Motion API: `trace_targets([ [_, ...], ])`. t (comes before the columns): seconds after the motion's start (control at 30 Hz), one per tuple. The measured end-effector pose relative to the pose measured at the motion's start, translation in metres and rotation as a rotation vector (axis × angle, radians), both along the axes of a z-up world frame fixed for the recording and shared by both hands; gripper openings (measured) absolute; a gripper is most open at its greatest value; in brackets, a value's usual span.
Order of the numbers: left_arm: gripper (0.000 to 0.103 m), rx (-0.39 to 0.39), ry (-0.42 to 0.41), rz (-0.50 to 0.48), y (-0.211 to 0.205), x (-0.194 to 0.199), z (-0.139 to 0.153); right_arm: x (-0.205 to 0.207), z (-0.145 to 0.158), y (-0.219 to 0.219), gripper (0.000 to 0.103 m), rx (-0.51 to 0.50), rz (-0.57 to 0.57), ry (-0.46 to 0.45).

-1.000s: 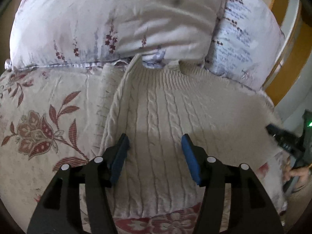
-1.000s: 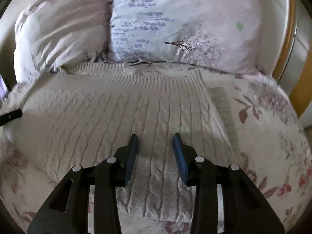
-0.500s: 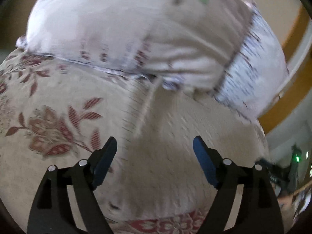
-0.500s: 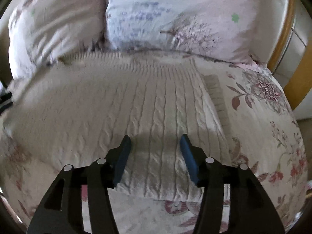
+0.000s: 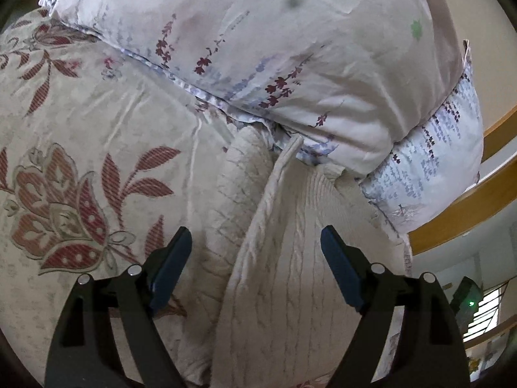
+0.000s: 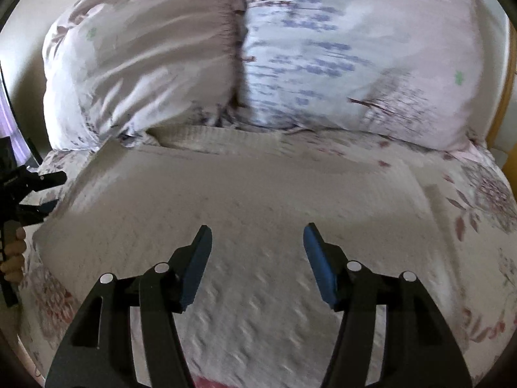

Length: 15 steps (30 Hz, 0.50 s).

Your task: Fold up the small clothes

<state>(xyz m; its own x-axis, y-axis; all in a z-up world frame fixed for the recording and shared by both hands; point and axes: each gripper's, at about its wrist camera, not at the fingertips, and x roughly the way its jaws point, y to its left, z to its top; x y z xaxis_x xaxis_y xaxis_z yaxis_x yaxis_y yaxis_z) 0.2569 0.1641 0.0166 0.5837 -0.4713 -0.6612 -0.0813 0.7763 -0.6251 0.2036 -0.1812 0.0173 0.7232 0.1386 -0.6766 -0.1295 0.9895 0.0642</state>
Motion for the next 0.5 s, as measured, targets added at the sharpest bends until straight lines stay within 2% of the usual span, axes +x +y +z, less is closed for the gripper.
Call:
trace_targets([
  [0.07,0.081,-0.021,-0.005,0.005,-0.001,0.0,-0.001,0.008,-0.005,0.01,0.061,-0.021,0.004,0.0],
  [0.13,0.079,-0.05,-0.008,0.008,-0.003,0.001,-0.003,0.018,-0.02,0.02,0.063,-0.077,0.003,0.059],
  [0.23,0.073,-0.061,-0.006,0.013,-0.006,0.002,-0.005,0.013,-0.022,0.026,0.064,-0.111,-0.003,0.017],
  [0.43,0.053,-0.12,0.024,0.021,-0.006,0.004,-0.011,0.014,-0.023,0.023,0.064,-0.095,-0.002,0.023],
  [0.5,0.039,-0.13,0.041,0.022,-0.006,0.005,-0.014,0.014,-0.023,0.023,0.064,-0.093,0.0,0.024],
])
